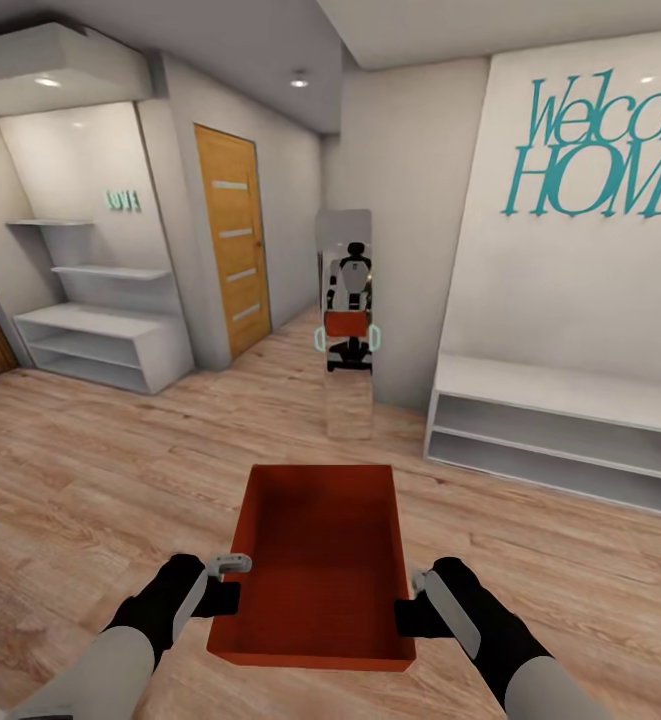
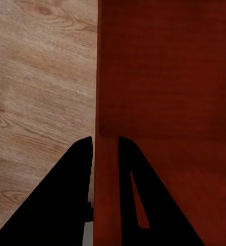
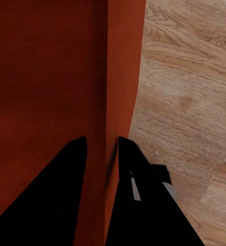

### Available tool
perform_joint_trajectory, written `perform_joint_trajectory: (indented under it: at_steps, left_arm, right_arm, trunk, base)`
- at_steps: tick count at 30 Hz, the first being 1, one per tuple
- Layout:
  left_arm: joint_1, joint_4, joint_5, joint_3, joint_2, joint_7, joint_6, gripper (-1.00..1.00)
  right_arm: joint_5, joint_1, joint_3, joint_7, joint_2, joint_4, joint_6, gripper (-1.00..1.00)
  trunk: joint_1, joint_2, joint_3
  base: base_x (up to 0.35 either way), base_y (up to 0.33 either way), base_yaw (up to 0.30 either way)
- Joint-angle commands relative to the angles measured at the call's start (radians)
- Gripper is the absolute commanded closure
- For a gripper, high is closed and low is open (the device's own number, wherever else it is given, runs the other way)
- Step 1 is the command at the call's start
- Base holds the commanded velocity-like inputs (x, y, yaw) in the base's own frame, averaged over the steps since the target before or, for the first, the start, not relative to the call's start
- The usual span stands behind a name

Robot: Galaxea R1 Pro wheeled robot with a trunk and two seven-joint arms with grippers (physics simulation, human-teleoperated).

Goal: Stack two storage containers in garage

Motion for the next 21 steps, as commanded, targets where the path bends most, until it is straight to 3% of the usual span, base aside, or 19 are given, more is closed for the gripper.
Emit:
perform_joint_trajectory:
  at_steps: [1, 21]
  left_arm:
    - [-0.001, -0.003, 0.007, 0.001, -0.002, -0.002, 0.005, 1.00]
    - [-0.001, -0.004, 0.007, 0.001, -0.002, -0.002, 0.005, 1.00]
  right_arm:
    - [0.044, 0.000, 0.004, -0.012, -0.001, 0.000, 0.014, 1.00]
    - [0.044, 0.000, 0.004, -0.012, -0.001, 0.001, 0.014, 1.00]
  trunk:
    - [0.001, -0.001, -0.001]
    - [0.001, -0.001, -0.001]
  base:
    - [0.330, 0.000, 0.000]
    - [0.330, 0.000, 0.006]
